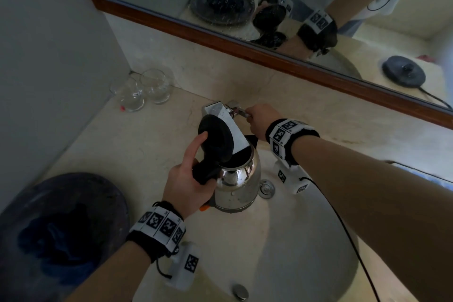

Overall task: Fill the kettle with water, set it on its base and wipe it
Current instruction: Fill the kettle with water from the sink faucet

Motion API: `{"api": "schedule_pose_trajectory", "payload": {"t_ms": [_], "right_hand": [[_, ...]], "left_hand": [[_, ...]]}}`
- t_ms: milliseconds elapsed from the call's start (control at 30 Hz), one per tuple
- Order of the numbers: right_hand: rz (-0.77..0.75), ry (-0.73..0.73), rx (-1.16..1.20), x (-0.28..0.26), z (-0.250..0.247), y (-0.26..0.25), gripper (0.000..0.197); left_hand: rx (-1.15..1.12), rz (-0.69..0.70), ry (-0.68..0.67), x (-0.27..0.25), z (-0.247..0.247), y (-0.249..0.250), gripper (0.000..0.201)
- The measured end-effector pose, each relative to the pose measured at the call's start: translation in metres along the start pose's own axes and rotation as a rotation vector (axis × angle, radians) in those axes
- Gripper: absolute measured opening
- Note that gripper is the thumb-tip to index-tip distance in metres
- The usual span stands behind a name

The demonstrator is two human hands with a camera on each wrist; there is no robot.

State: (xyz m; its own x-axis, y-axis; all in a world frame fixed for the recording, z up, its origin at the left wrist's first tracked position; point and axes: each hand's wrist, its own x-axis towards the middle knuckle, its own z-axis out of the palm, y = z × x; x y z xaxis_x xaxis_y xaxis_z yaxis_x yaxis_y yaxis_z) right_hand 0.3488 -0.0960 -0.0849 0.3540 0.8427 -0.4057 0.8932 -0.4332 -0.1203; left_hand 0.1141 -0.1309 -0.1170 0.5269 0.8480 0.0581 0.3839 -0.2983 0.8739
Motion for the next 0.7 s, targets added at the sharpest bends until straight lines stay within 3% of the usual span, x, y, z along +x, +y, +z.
{"api": "schedule_pose_trajectory", "payload": {"t_ms": [700], "right_hand": [[-0.020,0.011,-0.003,0.0014,-0.0008,0.0009,0.022]], "left_hand": [[0.000,0.026,-0.002,0.0005,0.0013,0.0014,0.100]]}}
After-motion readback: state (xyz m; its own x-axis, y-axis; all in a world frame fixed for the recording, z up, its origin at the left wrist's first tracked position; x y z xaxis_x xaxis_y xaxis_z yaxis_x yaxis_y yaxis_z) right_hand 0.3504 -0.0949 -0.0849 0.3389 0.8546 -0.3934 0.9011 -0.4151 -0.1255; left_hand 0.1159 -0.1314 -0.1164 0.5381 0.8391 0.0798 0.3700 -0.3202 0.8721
